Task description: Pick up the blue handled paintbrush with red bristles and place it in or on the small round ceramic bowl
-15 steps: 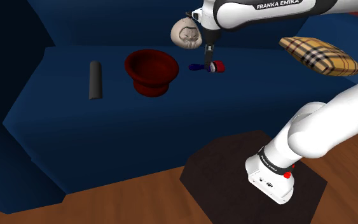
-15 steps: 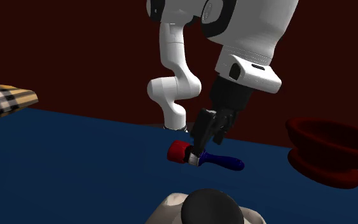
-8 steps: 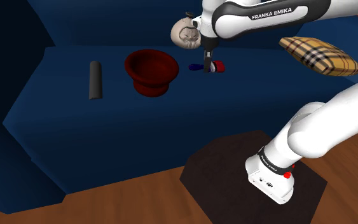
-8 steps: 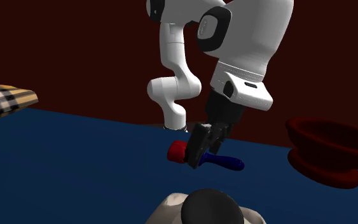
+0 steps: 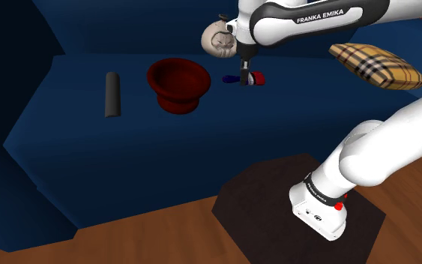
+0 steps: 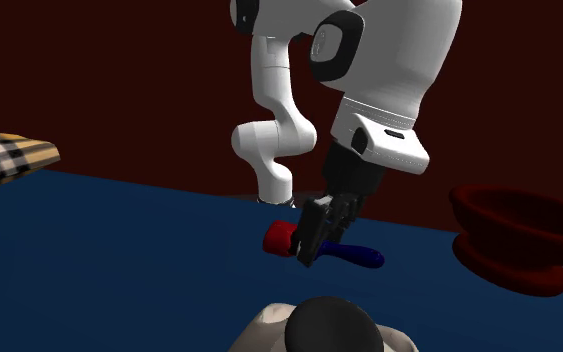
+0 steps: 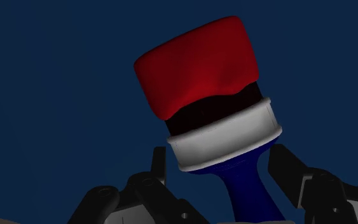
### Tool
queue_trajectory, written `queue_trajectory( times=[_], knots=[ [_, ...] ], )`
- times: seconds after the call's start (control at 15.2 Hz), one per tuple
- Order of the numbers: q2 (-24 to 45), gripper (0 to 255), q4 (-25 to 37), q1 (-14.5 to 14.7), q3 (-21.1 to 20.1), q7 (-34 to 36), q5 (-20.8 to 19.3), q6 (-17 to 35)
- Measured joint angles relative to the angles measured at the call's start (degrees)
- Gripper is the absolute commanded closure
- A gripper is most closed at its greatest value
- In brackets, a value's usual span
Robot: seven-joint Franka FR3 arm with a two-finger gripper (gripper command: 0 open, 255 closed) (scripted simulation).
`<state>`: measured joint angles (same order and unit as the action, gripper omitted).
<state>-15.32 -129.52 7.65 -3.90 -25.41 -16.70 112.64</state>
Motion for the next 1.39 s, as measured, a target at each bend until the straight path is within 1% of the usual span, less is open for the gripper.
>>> queue_trajectory(
  times=[0.53,0.86,1.39],
  knots=[
    [-0.1,255,0.3,0.0,0.0,-0.1,0.0,-0.3],
    [-1.0,255,2.9,0.1,-0.1,-1.0,0.5,-3.8],
    [-1.3,255,8.7,0.2,-0.2,-2.7,1.0,-9.7]
  ],
)
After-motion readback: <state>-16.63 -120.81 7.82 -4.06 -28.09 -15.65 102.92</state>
